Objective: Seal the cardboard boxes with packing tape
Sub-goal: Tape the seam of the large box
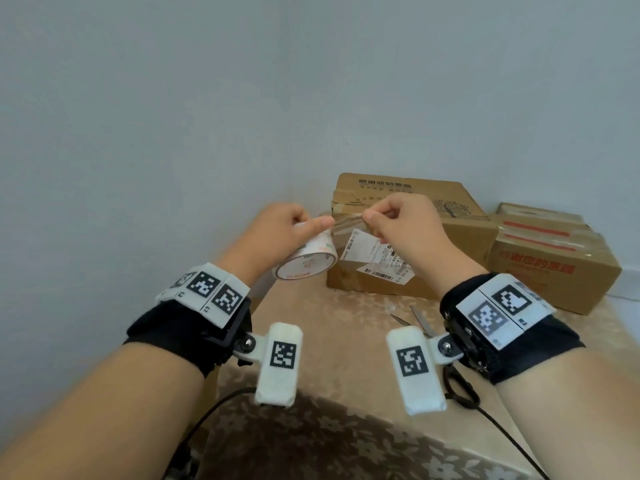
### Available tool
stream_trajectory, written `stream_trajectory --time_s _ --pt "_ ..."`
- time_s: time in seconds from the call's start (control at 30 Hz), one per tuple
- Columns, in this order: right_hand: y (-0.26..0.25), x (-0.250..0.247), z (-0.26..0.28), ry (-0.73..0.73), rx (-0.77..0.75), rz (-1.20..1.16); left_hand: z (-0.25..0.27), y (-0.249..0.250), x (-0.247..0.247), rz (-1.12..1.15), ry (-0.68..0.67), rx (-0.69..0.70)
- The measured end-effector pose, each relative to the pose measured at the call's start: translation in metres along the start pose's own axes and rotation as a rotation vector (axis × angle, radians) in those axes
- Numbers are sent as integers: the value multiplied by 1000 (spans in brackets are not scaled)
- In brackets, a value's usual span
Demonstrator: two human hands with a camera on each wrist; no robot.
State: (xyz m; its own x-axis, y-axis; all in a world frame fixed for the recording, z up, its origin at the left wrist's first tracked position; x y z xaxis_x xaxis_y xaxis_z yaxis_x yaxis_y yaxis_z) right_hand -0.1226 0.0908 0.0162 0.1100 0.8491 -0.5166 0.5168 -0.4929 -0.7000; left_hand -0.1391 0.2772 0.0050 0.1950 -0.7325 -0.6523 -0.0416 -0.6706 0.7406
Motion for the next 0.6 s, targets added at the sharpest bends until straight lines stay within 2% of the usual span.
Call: stream_trajectory --time_s 0.07,0.2,0.3,0.4,0.6 --pt "0 2 -7 -7 31 -24 -7 4 -2 -77 18 14" --pt "-9 2 -39 -1 -7 101 -41 17 -16 -316 34 51" --pt "-10 -2 -65 15 -5 134 -68 33 -28 -408 21 75" --pt "4 -6 -85 -1 39 186 -88 48 -28 -376 -56 92" --pt "29 -17 -102 -25 122 142 -108 54 -18 -130 -239 47"
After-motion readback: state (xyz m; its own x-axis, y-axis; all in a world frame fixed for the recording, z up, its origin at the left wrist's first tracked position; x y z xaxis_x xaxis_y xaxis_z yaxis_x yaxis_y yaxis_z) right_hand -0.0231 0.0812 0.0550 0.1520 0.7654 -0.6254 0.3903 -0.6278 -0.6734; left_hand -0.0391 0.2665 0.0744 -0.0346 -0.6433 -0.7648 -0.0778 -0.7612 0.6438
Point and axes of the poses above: each hand's wrist, its own z-axis away from the middle knuckle, its own x-axis out of the palm, y = z × x, the point moved 5 cm from there along -z, towards the middle knuckle, and after that the axes turned 12 degrees about -x, right-handed, at the moved point
